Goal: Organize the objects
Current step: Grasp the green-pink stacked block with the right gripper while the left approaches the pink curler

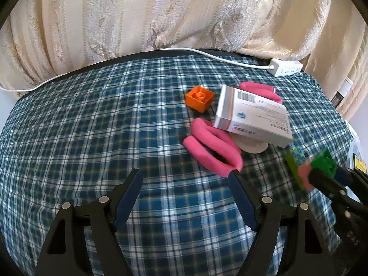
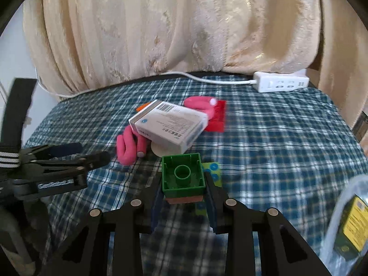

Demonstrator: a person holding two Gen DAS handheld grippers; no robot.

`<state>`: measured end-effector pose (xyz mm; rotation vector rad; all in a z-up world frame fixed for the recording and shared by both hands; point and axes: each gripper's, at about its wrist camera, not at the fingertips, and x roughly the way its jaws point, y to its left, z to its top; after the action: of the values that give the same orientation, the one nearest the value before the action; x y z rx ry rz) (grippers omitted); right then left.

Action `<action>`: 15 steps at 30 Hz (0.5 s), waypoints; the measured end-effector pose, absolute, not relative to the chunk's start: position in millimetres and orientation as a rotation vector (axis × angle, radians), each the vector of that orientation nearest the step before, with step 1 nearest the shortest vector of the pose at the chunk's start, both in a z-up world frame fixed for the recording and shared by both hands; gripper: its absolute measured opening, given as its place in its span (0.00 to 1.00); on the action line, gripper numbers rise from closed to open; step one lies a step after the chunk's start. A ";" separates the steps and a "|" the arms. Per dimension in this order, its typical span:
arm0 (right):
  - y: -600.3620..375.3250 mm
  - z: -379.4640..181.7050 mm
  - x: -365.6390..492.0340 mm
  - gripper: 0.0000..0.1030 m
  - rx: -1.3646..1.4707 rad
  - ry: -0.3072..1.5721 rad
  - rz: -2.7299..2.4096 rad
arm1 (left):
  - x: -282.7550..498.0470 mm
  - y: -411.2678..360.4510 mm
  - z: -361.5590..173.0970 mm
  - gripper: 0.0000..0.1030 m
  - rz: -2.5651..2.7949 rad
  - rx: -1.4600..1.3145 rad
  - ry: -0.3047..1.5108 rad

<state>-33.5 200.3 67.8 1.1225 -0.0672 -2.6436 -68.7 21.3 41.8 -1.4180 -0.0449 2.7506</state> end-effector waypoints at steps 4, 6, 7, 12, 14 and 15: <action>214.1 72.9 -19.0 0.34 1.094 -0.112 -2.674 | -73.3 30.4 42.3 0.76 2.732 -1.415 -0.034; 219.3 73.6 -12.4 0.34 1.087 -0.126 -2.689 | -74.6 33.9 42.9 0.76 2.724 -1.413 -0.036; 222.6 73.2 -8.8 0.34 1.086 -0.137 -2.697 | -76.4 35.8 43.0 0.76 2.719 -1.413 -0.039; 234.7 69.2 1.5 0.34 1.096 -0.194 -2.711 | -89.4 42.3 40.9 0.76 2.707 -1.434 -0.070; 238.5 67.6 4.3 0.34 1.098 -0.212 -2.716 | -95.2 44.8 39.1 0.76 2.705 -1.446 -0.079; 240.2 66.9 4.9 0.34 1.100 -0.220 -2.716 | -98.5 46.5 37.5 0.76 2.711 -1.452 -0.074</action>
<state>4.9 240.2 66.9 1.0997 -0.2204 -2.7160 -98.5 46.5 37.5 -1.4525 -0.0740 2.7114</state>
